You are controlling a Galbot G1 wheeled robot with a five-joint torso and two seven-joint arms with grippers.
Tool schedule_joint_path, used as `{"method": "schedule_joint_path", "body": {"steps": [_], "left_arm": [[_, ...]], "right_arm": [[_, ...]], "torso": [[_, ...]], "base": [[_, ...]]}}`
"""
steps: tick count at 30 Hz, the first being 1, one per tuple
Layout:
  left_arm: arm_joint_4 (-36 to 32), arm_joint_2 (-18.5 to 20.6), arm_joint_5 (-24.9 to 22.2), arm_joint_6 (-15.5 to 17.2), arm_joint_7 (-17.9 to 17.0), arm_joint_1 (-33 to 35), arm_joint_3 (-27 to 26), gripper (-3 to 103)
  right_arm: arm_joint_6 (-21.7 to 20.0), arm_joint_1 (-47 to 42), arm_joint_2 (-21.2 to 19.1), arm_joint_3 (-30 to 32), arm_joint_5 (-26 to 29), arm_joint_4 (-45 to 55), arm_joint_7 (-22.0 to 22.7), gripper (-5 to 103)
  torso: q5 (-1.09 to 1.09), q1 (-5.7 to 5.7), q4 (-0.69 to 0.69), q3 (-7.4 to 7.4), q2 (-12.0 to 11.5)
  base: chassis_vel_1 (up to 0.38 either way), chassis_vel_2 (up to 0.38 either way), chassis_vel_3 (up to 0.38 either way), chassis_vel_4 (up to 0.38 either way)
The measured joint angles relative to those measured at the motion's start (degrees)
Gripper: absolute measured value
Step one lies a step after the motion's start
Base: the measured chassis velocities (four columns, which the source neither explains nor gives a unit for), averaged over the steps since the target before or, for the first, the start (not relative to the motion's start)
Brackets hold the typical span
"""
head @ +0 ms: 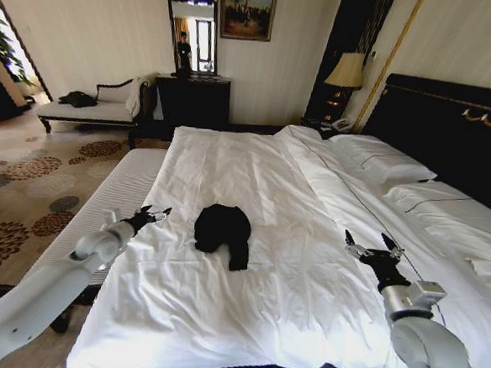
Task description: Fold the clothes on the bed.
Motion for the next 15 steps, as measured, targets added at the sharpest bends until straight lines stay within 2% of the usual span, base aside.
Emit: {"method": "schedule_joint_path", "body": {"steps": [2,3,6,7,11,15], "left_arm": [[2.7,-2.6,0.1,0.2,0.1,-4.0,4.4,100],[2.7,-2.6,0.1,0.2,0.1,-4.0,4.4,100],[9.3,-9.0,-2.0,0.8,0.3,-8.8,8.3,100],[9.3,-9.0,-2.0,0.8,0.3,-8.8,8.3,100],[18.3,-15.4,-3.5,1.1,0.9,-12.6,11.4,100],[23.5,-18.5,-3.9,1.1,1.5,-13.8,11.6,100]], "right_arm": [[0.0,0.2,0.2,-0.1,0.0,-0.2,0.0,100],[0.0,0.2,0.2,-0.1,0.0,-0.2,0.0,100],[-0.1,-0.1,0.7,-0.2,-0.3,-0.4,0.0,100],[-0.1,-0.1,0.7,-0.2,-0.3,-0.4,0.0,100],[-0.1,-0.8,1.0,0.1,-0.6,-1.0,0.0,100],[-0.2,-0.9,0.8,0.3,-0.6,-1.1,0.0,100]], "torso": [[-0.01,0.0,0.0,0.0,0.0],[-0.01,0.0,0.0,0.0,0.0],[-0.03,-0.01,-0.01,-0.01,0.0],[-0.03,-0.01,-0.01,-0.01,0.0],[0.0,-0.01,-0.02,-0.01,0.0],[-0.01,0.0,0.0,0.0,0.0]], "base": [[0.0,0.0,0.0,0.0],[0.0,0.0,0.0,0.0],[0.0,0.0,0.0,0.0],[0.0,0.0,0.0,0.0],[0.0,0.0,0.0,0.0],[0.0,0.0,0.0,0.0]]}}
